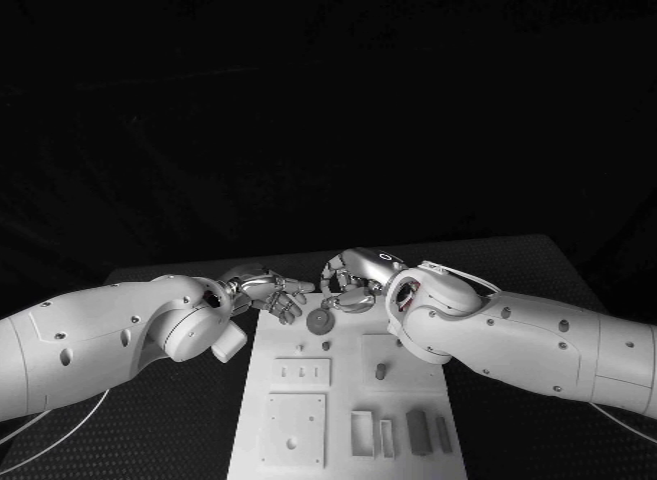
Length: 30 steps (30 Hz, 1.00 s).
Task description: Assemble the parts on the task board
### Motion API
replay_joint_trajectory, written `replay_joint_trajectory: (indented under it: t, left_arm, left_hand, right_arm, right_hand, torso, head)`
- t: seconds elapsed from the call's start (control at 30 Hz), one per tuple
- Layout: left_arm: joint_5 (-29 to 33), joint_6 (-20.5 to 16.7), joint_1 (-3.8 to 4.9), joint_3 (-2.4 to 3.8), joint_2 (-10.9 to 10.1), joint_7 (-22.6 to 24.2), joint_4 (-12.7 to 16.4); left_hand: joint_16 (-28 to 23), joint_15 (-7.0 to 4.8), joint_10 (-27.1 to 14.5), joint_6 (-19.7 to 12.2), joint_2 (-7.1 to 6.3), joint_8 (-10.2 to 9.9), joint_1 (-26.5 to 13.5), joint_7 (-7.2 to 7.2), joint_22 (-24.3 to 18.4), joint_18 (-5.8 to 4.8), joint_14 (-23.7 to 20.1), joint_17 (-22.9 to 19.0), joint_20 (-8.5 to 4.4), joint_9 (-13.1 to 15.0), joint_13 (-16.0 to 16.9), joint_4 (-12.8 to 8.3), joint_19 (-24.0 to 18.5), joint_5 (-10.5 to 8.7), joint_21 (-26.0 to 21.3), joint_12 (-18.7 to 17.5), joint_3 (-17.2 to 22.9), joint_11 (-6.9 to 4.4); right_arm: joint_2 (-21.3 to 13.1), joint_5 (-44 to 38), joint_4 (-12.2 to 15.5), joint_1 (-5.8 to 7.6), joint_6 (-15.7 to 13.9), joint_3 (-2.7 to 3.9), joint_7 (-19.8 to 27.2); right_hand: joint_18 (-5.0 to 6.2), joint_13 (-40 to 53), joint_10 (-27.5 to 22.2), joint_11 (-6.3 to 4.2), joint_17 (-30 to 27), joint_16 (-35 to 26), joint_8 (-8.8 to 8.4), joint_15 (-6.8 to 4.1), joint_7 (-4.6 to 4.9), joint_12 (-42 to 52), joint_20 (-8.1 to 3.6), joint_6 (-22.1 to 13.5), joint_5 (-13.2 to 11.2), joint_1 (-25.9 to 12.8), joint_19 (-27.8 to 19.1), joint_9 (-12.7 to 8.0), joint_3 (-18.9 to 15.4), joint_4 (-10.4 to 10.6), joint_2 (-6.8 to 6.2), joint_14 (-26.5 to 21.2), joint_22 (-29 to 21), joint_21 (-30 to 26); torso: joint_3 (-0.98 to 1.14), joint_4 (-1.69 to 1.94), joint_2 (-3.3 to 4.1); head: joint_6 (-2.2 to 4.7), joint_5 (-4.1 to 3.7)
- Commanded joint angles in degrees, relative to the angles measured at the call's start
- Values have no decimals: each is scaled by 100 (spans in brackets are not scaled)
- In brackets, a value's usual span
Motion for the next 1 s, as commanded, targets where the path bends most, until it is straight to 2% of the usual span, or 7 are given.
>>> replay_joint_trajectory:
  t: [0.03,0.37,0.8,1.0]
  left_arm:
    - [-60,153,10,3,20,-11,48]
    - [-25,122,9,1,17,13,89]
    - [5,162,8,-9,60,11,93]
    - [-15,232,8,-13,73,14,87]
  left_hand:
    - [-19,8,-13,29,-12,6,-79,-23,80,55,-38,4,-2,5,17,56,-38,-24,-28,14,0,1]
    - [-18,7,3,52,4,13,-93,-32,79,60,-35,8,-2,8,38,76,-38,-24,-29,23,10,-8]
    - [-10,3,13,74,131,13,-21,-40,84,65,-24,22,-2,10,82,17,-32,-24,-21,29,39,-14]
    - [-13,3,6,84,193,9,62,-44,88,64,-27,28,-3,10,115,-89,-37,-21,-17,26,42,-17]
  right_arm:
    - [59,-201,3,-3,122,-4,-66]
    - [163,-200,-8,-7,132,-23,-54]
    - [269,-200,-14,-21,159,-36,-54]
    - [315,-199,-30,-52,129,-47,-68]
  right_hand:
    - [254,-7,-40,-6,4,26,22,-38,57,-20,-11,784,-24,-14,33,245,35,2,3,18,-9,16]
    - [254,-9,-42,-6,2,23,20,-38,58,-24,-10,784,-24,-20,35,252,43,-1,2,17,-11,16]
    - [254,-11,-44,-5,0,21,17,-38,59,-28,-10,782,-23,-26,38,260,51,-4,3,17,-14,15]
    - [254,-16,-49,-5,0,20,14,-38,59,-34,-9,781,-23,-31,40,265,57,-5,5,18,-15,15]
  torso:
    - [0,2,0]
    - [2,1,2]
    - [6,1,-2]
    - [6,-3,-2]
  head:
    - [-19,28]
    - [-17,-21]
    - [-21,-14]
    - [-41,2]
